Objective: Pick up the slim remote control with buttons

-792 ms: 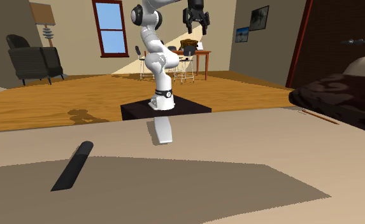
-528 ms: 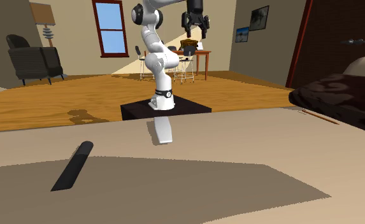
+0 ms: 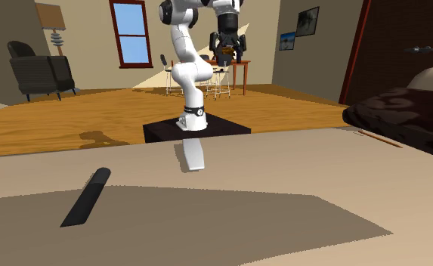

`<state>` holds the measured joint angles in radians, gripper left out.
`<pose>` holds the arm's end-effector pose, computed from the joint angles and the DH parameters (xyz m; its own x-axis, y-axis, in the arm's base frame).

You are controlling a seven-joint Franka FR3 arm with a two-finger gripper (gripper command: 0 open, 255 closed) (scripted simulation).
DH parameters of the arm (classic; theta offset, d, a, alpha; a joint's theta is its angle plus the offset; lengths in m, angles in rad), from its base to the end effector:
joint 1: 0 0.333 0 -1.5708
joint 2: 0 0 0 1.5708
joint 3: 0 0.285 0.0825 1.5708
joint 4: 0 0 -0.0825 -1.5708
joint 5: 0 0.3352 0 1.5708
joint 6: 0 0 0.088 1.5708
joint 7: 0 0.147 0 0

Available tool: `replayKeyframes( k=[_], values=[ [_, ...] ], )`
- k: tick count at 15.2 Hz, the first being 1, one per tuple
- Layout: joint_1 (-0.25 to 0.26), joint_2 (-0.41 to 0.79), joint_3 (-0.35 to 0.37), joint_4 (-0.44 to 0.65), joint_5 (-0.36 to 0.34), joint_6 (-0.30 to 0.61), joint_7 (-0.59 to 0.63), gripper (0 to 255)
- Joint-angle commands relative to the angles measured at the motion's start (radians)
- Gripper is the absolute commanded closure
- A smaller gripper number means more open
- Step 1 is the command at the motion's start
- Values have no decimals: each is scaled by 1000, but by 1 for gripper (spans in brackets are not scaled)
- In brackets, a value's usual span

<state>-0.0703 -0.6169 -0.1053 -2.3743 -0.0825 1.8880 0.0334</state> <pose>0.3467 -0.0741 0.4964 0.9771 -0.1696 0.1285 -0.1730 -0.9848 0.0159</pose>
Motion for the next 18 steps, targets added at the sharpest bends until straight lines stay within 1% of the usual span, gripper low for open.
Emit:
replayKeyframes(
  k=[1,6,10,14,18],
  values=[
    [-14,58,-24,7,-7,42,-8,0],
    [-44,199,-83,19,-15,148,-29,0],
    [-65,323,-129,45,-8,225,-50,0],
    [-84,455,-173,86,14,293,-78,0],
    [-107,592,-210,141,53,350,-113,0]
  ],
)
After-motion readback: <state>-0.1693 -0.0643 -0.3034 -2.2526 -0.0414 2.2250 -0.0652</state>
